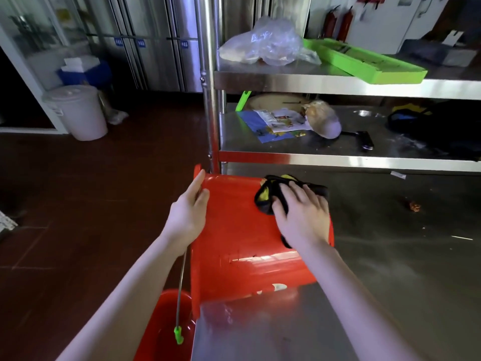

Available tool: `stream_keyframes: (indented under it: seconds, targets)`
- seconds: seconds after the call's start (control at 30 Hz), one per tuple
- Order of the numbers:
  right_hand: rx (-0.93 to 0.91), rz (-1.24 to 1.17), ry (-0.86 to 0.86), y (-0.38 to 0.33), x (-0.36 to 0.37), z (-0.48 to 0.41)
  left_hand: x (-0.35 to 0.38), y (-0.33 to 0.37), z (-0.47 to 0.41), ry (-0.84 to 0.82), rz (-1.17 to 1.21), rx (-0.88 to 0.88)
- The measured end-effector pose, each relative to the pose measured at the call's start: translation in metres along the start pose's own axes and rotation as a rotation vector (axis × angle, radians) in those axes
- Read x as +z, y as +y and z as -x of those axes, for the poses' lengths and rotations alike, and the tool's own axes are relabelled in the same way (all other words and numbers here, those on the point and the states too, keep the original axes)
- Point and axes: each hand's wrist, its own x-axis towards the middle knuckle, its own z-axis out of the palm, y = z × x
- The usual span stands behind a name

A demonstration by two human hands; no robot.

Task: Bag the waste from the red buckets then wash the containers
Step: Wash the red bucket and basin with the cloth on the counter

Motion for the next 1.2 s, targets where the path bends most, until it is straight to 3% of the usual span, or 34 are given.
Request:
stream_keyframes:
  seconds: [0.17, 0.23, 0.33, 0.5, 0.57, 0.7, 0.8, 0.9, 1.03, 1.2]
  targets:
    - [-0.355, -0.105, 0.015, -0.084, 0.011, 0.038, -0.003, -0.003, -0.020, 0.088, -0.049, -0.041]
    - [-0.388, -0.110, -0.007, -0.090, 0.014, 0.044, -0.007, -0.008, -0.017, 0.080, -0.026, -0.069]
    - [-0.327, -0.099, 0.039, -0.060, 0.013, 0.040, -0.011, -0.013, -0.010, 0.063, -0.049, -0.051]
    - [0.043, -0.117, 0.070, 0.041, -0.007, 0.023, -0.017, -0.002, -0.013, 0.012, 0.000, -0.158]
    - [0.085, -0.148, 0.051, 0.050, -0.011, 0.025, -0.016, 0.000, -0.021, 0.018, -0.013, -0.172]
    - [-0.114, -0.096, 0.107, -0.018, -0.010, 0.041, -0.009, 0.010, -0.032, 0.028, -0.074, -0.197]
    - [-0.313, -0.183, 0.026, -0.091, -0.002, 0.051, -0.014, 0.008, -0.035, 0.031, -0.112, -0.202]
    - [-0.419, -0.182, -0.028, -0.113, 0.003, 0.057, -0.023, 0.002, -0.034, -0.005, -0.139, -0.208]
    - [-0.279, -0.124, 0.038, -0.047, -0.002, 0.054, -0.021, 0.006, -0.034, -0.042, -0.131, -0.198]
    - [0.108, -0.162, 0.003, 0.052, -0.012, 0.039, -0.016, 0.011, -0.038, -0.049, -0.128, -0.180]
